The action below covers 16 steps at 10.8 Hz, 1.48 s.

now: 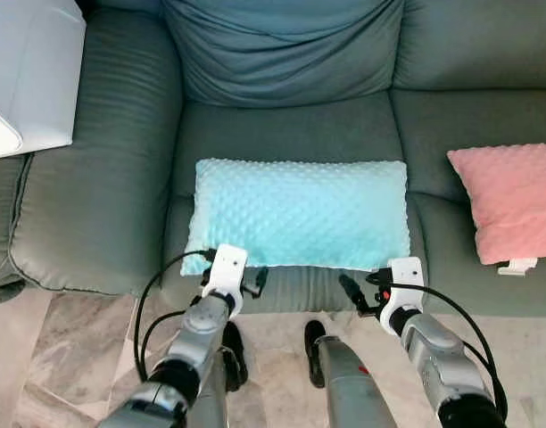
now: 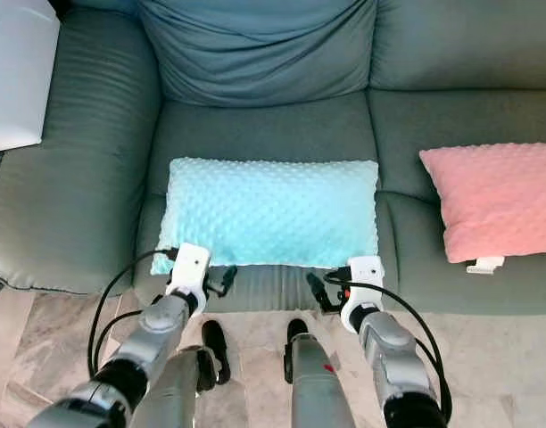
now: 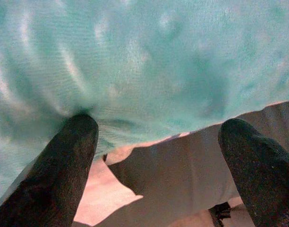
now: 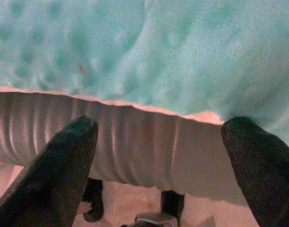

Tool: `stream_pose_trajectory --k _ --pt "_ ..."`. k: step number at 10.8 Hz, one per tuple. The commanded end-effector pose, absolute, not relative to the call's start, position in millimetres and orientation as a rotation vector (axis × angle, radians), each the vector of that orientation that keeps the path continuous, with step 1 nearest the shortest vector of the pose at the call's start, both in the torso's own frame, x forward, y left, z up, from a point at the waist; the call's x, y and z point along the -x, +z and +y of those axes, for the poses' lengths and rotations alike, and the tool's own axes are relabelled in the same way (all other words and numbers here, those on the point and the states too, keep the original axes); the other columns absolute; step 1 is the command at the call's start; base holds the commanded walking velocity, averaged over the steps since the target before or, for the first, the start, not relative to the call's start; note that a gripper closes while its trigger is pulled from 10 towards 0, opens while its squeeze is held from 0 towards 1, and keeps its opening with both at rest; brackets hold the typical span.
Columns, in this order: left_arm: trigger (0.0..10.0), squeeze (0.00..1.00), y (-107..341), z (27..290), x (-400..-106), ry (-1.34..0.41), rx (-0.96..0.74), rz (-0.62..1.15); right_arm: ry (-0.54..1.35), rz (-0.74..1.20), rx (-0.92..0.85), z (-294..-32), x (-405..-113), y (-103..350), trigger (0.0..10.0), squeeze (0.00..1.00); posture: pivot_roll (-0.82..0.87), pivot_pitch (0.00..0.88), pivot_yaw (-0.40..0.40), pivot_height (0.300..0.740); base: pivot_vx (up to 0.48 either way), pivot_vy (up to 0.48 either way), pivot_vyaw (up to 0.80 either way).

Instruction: Move the pillow to the sofa

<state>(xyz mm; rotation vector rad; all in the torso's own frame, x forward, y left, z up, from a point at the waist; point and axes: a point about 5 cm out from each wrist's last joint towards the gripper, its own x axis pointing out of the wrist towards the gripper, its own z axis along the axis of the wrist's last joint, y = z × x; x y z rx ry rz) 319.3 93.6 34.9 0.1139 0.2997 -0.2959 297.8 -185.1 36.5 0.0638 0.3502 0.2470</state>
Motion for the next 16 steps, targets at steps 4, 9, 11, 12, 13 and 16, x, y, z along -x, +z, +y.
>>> stream_pose_trajectory --k 4,9,11,12,13,16 --pt "10.0 0.00 18.8 94.5 -307.6 -0.287 -0.124 0.338 0.259 0.368 0.000 -187.6 -282.6 13.2 10.0 0.00 -0.17 0.530 0.083 0.740 0.000 0.000 0.00" --pt "10.0 0.00 22.3 110.4 -312.5 -0.208 -0.165 0.310 0.221 0.309 0.085 -187.5 -298.5 21.2 10.0 0.00 -0.12 0.537 0.097 0.740 0.000 0.000 0.00" --pt "10.0 0.00 25.8 117.1 -316.2 -0.179 -0.167 0.297 0.217 0.260 0.099 -187.0 -306.7 31.0 10.0 0.00 -0.12 0.534 0.097 0.740 0.000 0.000 0.00" --pt "10.0 0.00 26.4 118.5 -317.0 -0.173 -0.172 0.297 0.210 0.252 0.108 -188.9 -308.5 32.7 10.0 0.00 -0.12 0.531 0.097 0.740 0.000 0.000 0.00" --pt "10.0 0.00 27.4 118.8 -318.2 -0.169 -0.171 0.295 0.198 0.255 0.118 -191.9 -308.7 32.2 10.0 0.00 -0.12 0.529 0.096 0.740 0.000 0.000 0.00" --pt "10.0 0.00 29.2 121.0 -319.9 -0.160 -0.173 0.288 0.244 0.239 0.116 -184.7 -306.5 31.2 10.0 0.00 -0.13 0.528 0.091 0.740 0.000 0.000 0.00"
